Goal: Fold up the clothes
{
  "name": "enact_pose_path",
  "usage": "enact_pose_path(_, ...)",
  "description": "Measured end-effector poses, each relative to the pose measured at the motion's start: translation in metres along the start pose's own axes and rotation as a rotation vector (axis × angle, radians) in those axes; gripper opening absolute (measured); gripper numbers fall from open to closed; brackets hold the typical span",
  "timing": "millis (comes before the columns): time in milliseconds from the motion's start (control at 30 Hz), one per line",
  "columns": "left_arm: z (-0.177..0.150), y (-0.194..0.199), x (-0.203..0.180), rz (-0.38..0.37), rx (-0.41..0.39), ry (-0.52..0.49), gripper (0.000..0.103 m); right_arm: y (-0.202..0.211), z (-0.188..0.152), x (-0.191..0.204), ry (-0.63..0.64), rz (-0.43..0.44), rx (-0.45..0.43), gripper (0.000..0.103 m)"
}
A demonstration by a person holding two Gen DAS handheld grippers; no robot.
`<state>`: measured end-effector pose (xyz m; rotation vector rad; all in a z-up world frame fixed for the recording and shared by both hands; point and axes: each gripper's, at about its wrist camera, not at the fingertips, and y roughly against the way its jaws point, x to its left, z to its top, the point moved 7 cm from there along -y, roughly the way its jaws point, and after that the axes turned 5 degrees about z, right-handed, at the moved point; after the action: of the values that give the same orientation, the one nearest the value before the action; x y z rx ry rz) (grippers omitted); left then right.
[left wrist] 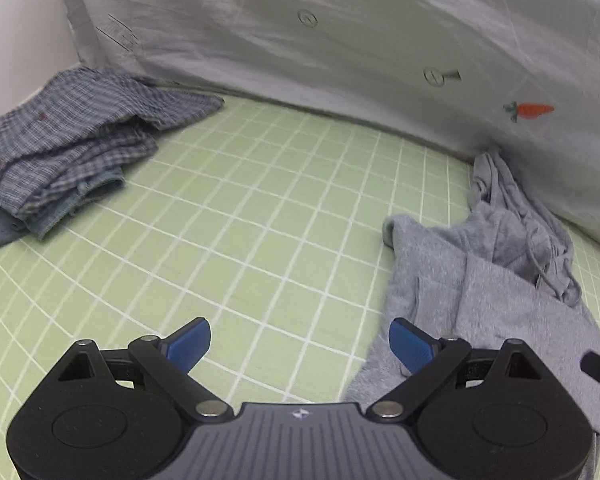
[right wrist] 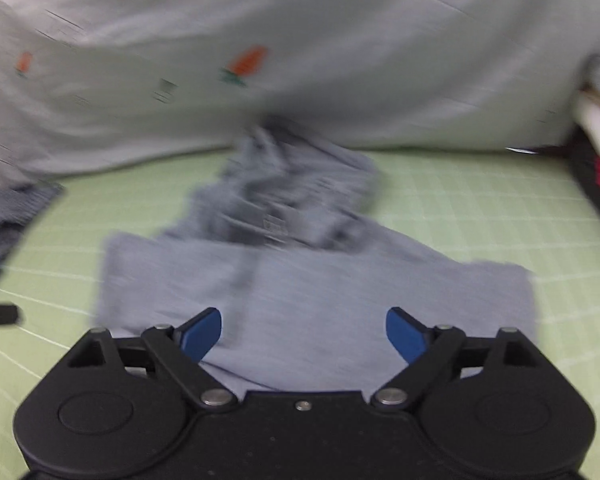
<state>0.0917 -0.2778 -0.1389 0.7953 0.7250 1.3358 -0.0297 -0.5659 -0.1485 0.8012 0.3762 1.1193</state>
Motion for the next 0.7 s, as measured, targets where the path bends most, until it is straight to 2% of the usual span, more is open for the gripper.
enact_pose_path(100,0.001,-0.008,-0.031,-0.033,0.008,-0.092,0.096,0.005,-0.018,-0.048,-0.077,-0.117,0.03,0.09)
enact_pose_path(267,0.011,-0.019,-0.094,-0.116,-0.02,-0.247,0.093,0.011,-0.039,-0.104,-0.21,-0.23,0.055,0.091)
enact_pose_path(367,0.015,-0.031,-0.126,-0.151,-0.005,-0.308,0.077,0.007,-0.043,-0.124,-0.252,-0.259,0.067,0.091)
enact_pose_path(433,0.014,-0.041,-0.138,-0.16,0.029,-0.327,0.06,0.003,-0.042,-0.131,-0.263,-0.267,0.071,0.091)
enact_pose_path(500,0.012,-0.05,-0.147,-0.161,0.061,-0.34,0.051,-0.001,-0.04,-0.136,-0.261,-0.27,0.073,0.091)
enact_pose_path(567,0.01,-0.054,-0.15,-0.163,0.075,-0.346,0.046,-0.004,-0.039,-0.138,-0.256,-0.27,0.076,0.091)
enact_pose_path(700,0.006,-0.062,-0.153,-0.167,0.105,-0.33,0.045,-0.011,-0.04,-0.139,-0.247,-0.263,0.089,0.091)
